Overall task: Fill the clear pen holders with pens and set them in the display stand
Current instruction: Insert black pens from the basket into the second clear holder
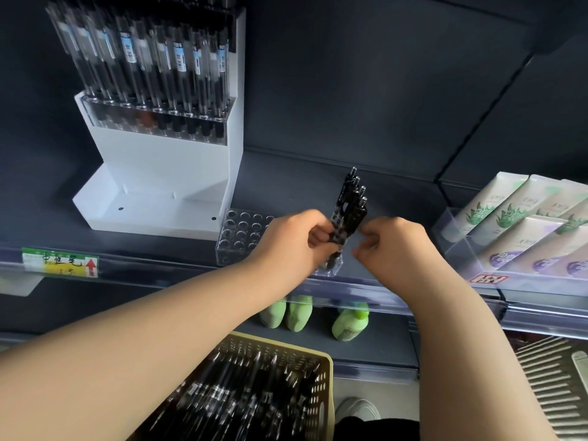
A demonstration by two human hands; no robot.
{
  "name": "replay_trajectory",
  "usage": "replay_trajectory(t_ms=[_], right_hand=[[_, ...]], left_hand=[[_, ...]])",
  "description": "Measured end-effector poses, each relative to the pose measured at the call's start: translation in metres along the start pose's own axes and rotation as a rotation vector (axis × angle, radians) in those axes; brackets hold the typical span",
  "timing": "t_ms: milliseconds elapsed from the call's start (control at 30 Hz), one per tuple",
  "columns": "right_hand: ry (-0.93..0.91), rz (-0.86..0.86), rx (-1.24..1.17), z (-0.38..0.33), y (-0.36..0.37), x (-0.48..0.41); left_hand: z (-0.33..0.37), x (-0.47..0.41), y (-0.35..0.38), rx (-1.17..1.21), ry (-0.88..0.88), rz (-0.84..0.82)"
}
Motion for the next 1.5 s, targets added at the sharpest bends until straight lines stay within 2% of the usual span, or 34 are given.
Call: replay_trajectory(t_ms=[133,200,300,500,567,700,867,1033,1133,1233,1400,1500], right_hand=[[0.086,-0.035,-0.045,0.005,0.014,0.017],[0.104,-0.089,-0.003,0.004,0.025,0.025],[0.08,-0.205,0.1,-0.009,0.045,0.038],[-0.082,-0.524,0.357,-0.044,0.112,0.058],[-0.073,-0.617,0.343,-0.047,0.136,0.062],[-0.07,-0.743,0.378,-0.049,0.183,0.066],[-0.077,-0.739,0.315,-0.043,0.217,0.067],[-0.117,-0.743,0.393,-0.033,0.237,0.06],[-0.127,-0.772,0.47,-0.031,0.249,0.055],[-0.15,-0.757,0.6,-0.032,0.256,0.049],[-0.22,-0.782,0.76,-0.028,0.263,0.048],[-0.226,-0.764,0.788,-0.027,0.262,0.048]], left_hand=[[-0.002,0.023,-0.014,-0.101,-0.004,0.009],[-0.001,0.038,-0.018,-0.2,0.013,-0.041],[-0.004,0.064,-0.015,-0.374,0.008,-0.217],[-0.031,0.125,0.012,-0.858,-0.139,-0.645],[-0.041,0.139,0.023,-0.97,-0.152,-0.76],[-0.067,0.152,0.036,-0.996,-0.162,-0.872],[-0.101,0.159,0.054,-1.056,-0.081,-0.998],[-0.126,0.16,0.079,-1.185,0.026,-1.082],[-0.139,0.156,0.091,-1.211,0.006,-1.106],[-0.148,0.152,0.099,-1.212,-0.022,-1.1],[-0.157,0.147,0.105,-1.348,0.004,-1.056],[-0.156,0.144,0.099,-1.38,0.077,-1.043]])
Point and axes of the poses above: each hand's wrist, its own x-axis away from the middle knuckle, its own y-axis out of the palm, z = x × y, the point moved 4 cm from there along -x, towards the middle knuckle, and after that the axes turned 14 degrees about -z, right-handed, at the moved point
